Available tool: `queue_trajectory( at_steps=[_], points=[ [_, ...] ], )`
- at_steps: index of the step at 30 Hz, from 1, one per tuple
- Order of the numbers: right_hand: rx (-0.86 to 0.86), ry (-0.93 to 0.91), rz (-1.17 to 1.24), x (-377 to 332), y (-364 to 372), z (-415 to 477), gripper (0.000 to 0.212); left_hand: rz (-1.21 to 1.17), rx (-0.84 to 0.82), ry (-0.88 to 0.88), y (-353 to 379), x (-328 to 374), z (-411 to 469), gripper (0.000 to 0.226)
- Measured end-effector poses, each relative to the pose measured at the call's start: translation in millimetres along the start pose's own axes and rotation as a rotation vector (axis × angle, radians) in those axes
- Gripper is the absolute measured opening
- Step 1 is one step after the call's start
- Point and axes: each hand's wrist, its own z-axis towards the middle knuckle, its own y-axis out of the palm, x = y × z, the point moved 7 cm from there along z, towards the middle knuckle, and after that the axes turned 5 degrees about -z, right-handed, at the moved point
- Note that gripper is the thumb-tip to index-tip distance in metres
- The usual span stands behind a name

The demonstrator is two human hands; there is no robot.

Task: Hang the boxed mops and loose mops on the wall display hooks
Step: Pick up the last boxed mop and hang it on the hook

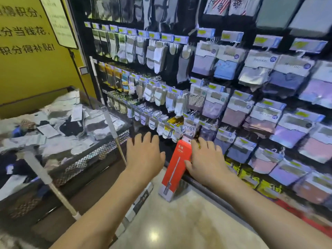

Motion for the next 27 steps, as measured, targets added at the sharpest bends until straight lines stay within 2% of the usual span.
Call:
queue_trajectory(
  at_steps=[4, 11, 15, 27],
  points=[
    [-0.073, 0.062, -0.003, 5, 25, 35, 0.073, -0.031, -0.104, 0.033, 31, -3, 46, 0.057],
    [-0.123, 0.149, 0.036, 34, 69, 99, 0.071, -0.006, -0.159, 0.106, 84, 18, 123, 0.055],
    [-0.199, 0.158, 0.082, 53, 106, 151, 0.078, 0.023, -0.215, 0.123, 122, 35, 172, 0.051],
    [-0.335, 0.169, 0.183, 122, 198, 305, 0.075, 0.086, -0.373, 0.125, 214, 95, 329, 0.042]
  ],
)
